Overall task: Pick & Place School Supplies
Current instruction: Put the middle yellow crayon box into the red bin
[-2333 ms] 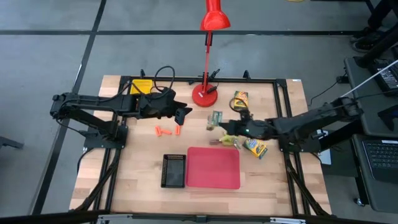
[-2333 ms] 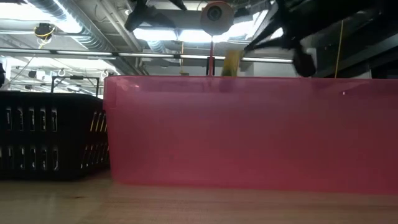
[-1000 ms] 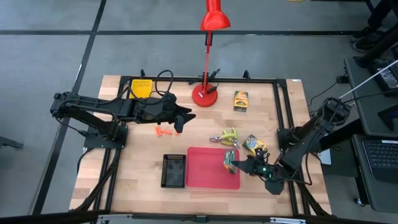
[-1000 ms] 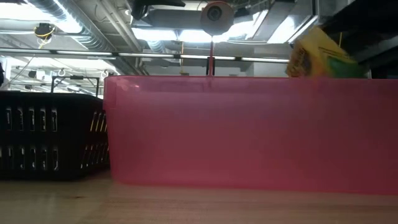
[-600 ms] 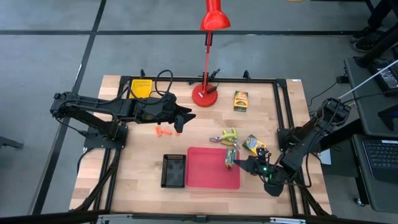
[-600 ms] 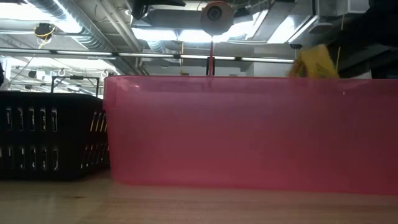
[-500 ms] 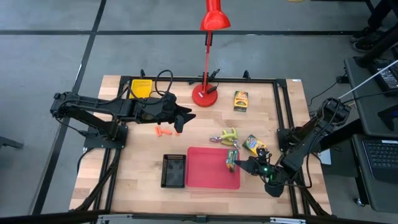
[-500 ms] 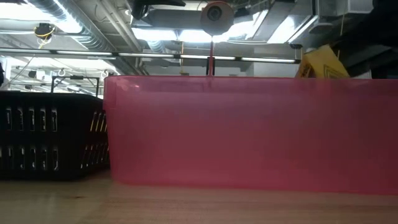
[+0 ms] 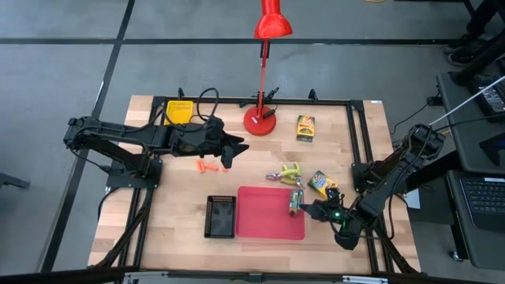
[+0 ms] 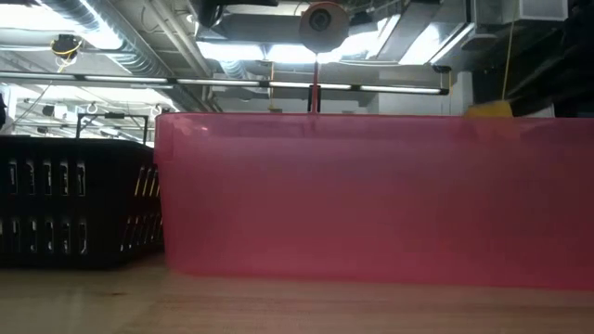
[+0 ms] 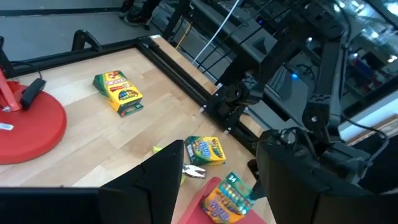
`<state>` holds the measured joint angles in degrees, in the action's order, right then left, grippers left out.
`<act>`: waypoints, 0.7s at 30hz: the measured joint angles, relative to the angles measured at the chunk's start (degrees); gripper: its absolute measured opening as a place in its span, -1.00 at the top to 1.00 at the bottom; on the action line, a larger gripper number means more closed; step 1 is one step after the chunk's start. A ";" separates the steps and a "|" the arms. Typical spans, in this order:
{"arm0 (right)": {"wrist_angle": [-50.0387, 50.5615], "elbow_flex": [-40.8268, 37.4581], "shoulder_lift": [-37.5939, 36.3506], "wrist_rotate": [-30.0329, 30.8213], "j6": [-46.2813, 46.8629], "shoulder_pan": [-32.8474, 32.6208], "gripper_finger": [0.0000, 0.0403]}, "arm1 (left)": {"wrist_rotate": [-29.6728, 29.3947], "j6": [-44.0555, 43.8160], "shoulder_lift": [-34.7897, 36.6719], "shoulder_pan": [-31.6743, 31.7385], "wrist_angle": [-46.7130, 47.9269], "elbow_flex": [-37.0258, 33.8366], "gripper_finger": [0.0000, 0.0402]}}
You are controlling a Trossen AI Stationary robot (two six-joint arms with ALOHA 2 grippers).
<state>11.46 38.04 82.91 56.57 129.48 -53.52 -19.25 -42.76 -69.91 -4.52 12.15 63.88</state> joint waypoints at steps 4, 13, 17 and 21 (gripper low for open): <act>0.86 0.00 0.00 0.18 -0.89 -0.33 0.92 | 0.94 0.04 0.00 -0.01 -1.25 0.02 0.00; 1.87 0.00 -0.04 0.96 -0.18 -1.64 0.63 | 0.97 1.79 0.00 -0.01 -1.81 0.02 0.00; 3.64 0.00 -1.04 2.47 0.64 -2.36 0.63 | 0.97 2.59 0.00 0.01 -2.12 0.02 0.00; 6.17 0.00 -2.83 2.49 0.69 -2.91 0.64 | 0.95 2.78 0.00 -0.01 -2.15 0.02 0.00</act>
<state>17.63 38.04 80.09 59.06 130.17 -56.42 -18.30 -39.98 -69.91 -4.54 10.00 63.90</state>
